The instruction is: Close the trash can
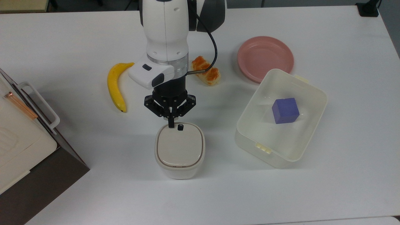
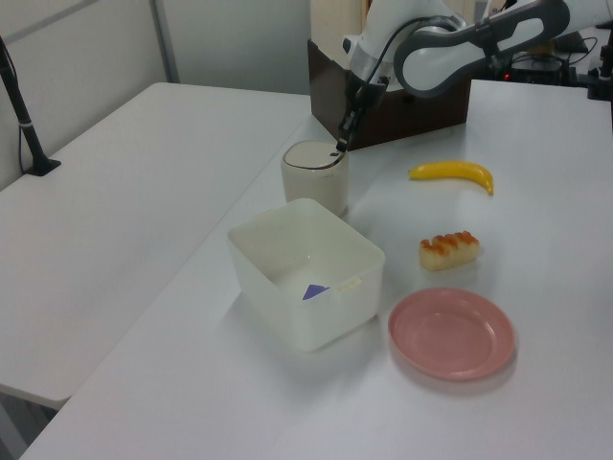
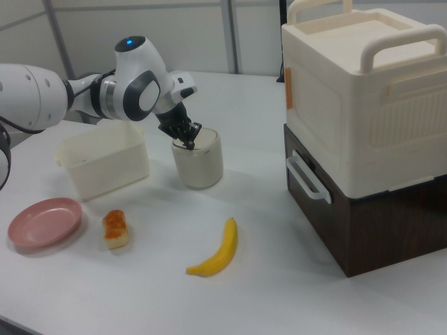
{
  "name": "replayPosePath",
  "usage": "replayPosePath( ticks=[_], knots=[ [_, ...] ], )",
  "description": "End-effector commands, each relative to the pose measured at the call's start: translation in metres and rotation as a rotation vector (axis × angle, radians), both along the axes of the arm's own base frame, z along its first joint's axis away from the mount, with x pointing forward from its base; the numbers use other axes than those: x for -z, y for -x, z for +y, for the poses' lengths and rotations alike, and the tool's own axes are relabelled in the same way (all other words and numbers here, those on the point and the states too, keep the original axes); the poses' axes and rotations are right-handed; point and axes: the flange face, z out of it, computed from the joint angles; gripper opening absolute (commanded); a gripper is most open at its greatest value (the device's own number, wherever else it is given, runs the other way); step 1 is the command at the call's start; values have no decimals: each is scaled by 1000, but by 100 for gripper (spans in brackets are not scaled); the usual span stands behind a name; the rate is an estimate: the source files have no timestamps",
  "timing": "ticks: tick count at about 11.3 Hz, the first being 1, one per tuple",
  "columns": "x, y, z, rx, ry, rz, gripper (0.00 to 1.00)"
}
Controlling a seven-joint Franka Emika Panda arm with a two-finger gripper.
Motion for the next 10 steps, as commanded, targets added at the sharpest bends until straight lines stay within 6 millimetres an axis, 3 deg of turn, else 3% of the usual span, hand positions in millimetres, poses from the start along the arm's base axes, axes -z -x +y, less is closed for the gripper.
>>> replayPosePath(
  ticks=[1, 6, 8, 10],
  knots=[
    [16, 9, -2, 11, -13, 44, 1],
    [41, 3, -4, 15, -11, 67, 1],
    [58, -9, -1, 9, -5, 73, 1],
    [56, -11, 0, 7, -5, 56, 1]
  ],
)
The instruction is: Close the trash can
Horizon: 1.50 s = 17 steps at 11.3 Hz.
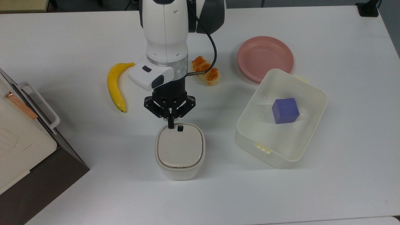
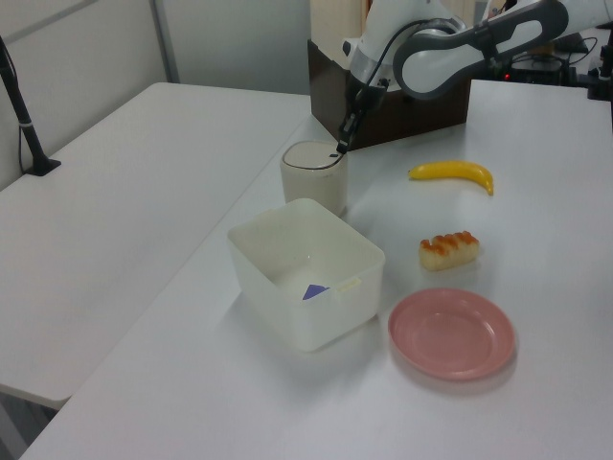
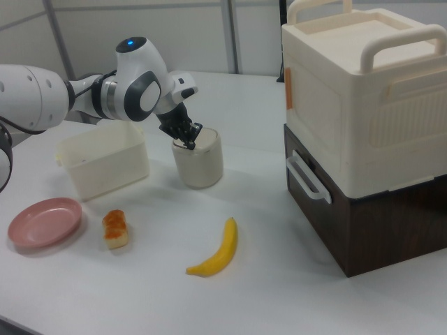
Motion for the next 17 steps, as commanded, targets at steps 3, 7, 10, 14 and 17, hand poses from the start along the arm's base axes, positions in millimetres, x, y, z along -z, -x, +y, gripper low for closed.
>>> replayPosePath(
  ticks=[3, 7, 10, 14, 17],
  knots=[
    [33, -14, 0, 7, -7, 17, 1],
    [43, -23, 1, -9, 4, 15, 1],
    [81, -23, 6, -17, 12, 70, 1],
    [69, -28, 3, -18, 14, 48, 1],
    [111, -22, 7, -43, 28, 118, 1]
  ],
)
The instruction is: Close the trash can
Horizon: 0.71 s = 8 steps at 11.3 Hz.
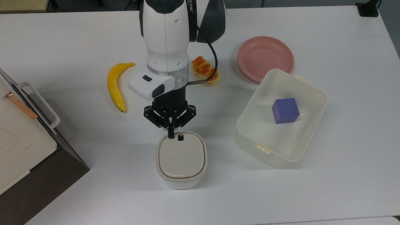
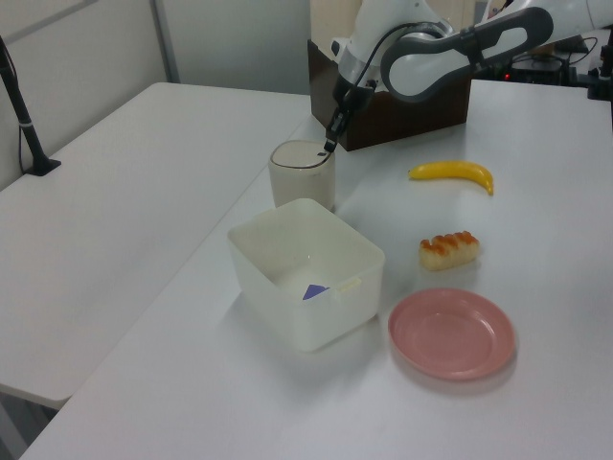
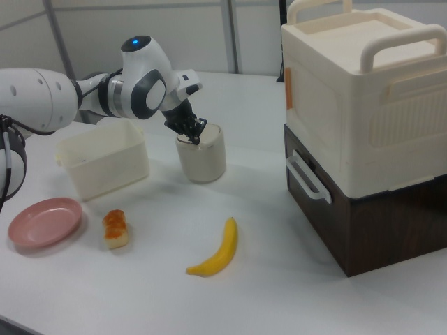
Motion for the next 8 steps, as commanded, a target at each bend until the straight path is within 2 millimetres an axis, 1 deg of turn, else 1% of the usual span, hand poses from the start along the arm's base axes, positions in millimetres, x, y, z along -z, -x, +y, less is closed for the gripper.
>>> replayPosePath(
  ticks=[1, 2, 3, 4, 5, 6, 7, 8],
  knots=[
    [115, 2, 5, -31, 23, 160, 1],
    [107, 0, 5, -27, 18, 146, 1],
    [73, -2, 4, -16, 2, 99, 1],
    [33, 0, 3, -12, -6, 50, 1],
    [3, 5, -2, -4, -11, 29, 1],
    [-9, 6, -2, 4, -27, 14, 1],
    [-28, 4, -5, 11, -36, -18, 1],
    [-42, 3, -6, 13, -37, -43, 1]
  ],
)
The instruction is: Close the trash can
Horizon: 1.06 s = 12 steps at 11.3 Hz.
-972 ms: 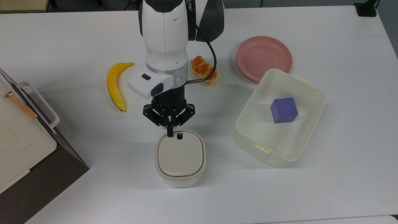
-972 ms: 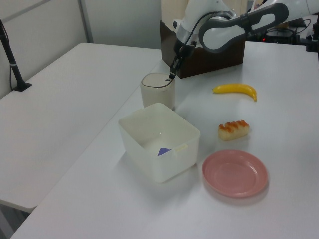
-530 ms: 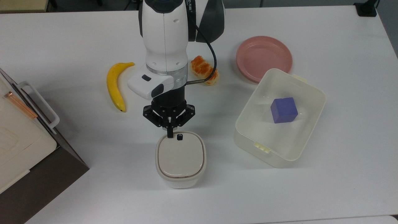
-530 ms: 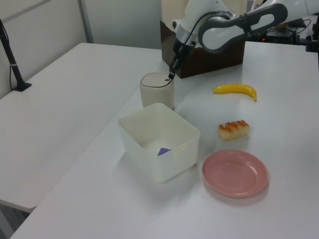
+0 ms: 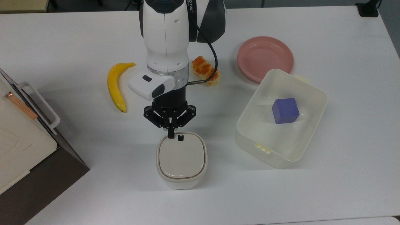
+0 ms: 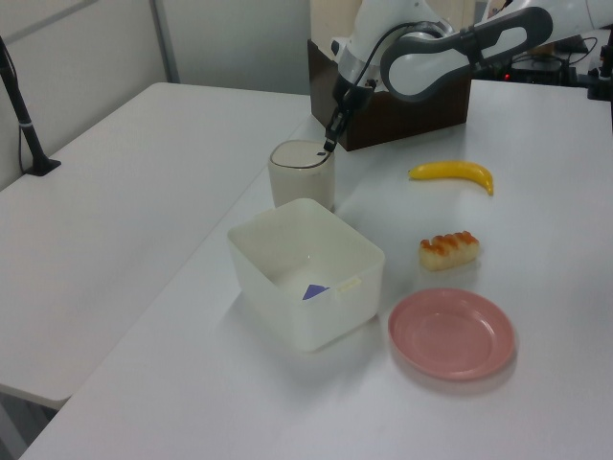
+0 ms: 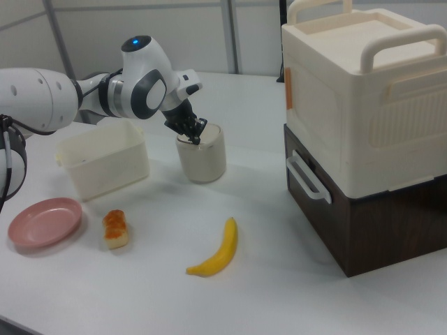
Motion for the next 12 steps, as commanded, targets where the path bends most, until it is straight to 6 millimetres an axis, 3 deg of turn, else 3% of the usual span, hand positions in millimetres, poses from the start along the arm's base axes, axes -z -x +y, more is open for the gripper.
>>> replayPosePath(
  ticks=[1, 3, 5, 7, 8, 10, 12],
  knots=[
    [-57, 3, -6, 13, -36, -68, 1],
    [-88, 5, -8, 16, -40, -117, 1],
    [-111, 12, -10, 20, -51, -144, 9],
    [-111, 13, -10, 26, -61, -144, 57],
    [-112, 13, -11, 24, -56, -144, 100],
    [-127, 18, -12, 24, -57, -164, 100],
    [-128, 18, -13, 27, -61, -167, 97]
  ],
)
